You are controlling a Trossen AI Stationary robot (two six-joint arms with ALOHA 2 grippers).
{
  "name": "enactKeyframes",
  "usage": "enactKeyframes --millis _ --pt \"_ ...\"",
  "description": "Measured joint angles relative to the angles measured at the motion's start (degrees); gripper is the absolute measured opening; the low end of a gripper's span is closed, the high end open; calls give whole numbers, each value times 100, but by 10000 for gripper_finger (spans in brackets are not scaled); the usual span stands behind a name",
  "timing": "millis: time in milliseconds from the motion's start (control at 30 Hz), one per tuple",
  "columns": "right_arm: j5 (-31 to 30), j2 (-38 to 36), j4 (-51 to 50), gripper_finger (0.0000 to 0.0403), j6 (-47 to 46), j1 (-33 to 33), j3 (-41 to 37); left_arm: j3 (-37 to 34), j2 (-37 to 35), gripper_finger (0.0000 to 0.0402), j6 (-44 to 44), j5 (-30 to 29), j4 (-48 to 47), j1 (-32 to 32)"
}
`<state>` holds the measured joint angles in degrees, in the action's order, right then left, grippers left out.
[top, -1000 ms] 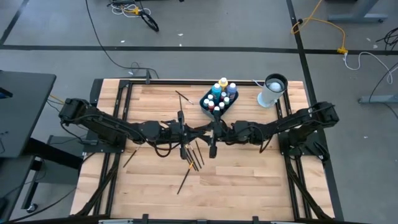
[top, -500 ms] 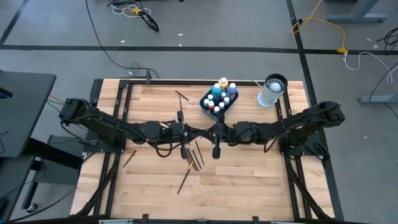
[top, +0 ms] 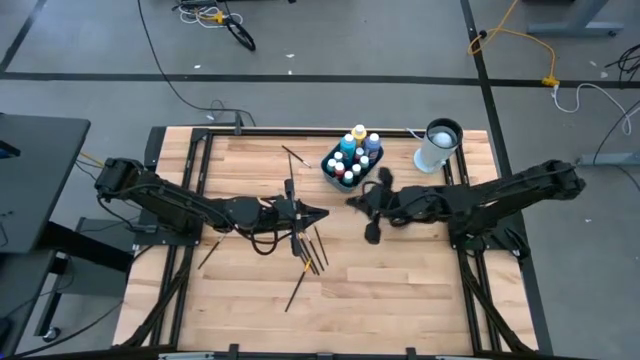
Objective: Pick & Place Paint Supplies
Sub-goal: Put the black paint brush into the blue cup
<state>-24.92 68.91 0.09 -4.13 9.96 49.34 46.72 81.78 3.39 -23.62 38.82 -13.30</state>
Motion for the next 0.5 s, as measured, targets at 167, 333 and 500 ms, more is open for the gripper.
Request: enactKeyframes --millis 167,333,500 --pt "-632 -797 -1273 12 -587 7 0 2 0 25 -14 -188 -71 0" --pt "-1113 -1466 -1707 12 -1024 131 -470 2 0 25 -15 -245 -108 0" --pt "-1284 -2033 -1726 11 -1175 119 -1183 4 0 25 -230 -244 -325 0"
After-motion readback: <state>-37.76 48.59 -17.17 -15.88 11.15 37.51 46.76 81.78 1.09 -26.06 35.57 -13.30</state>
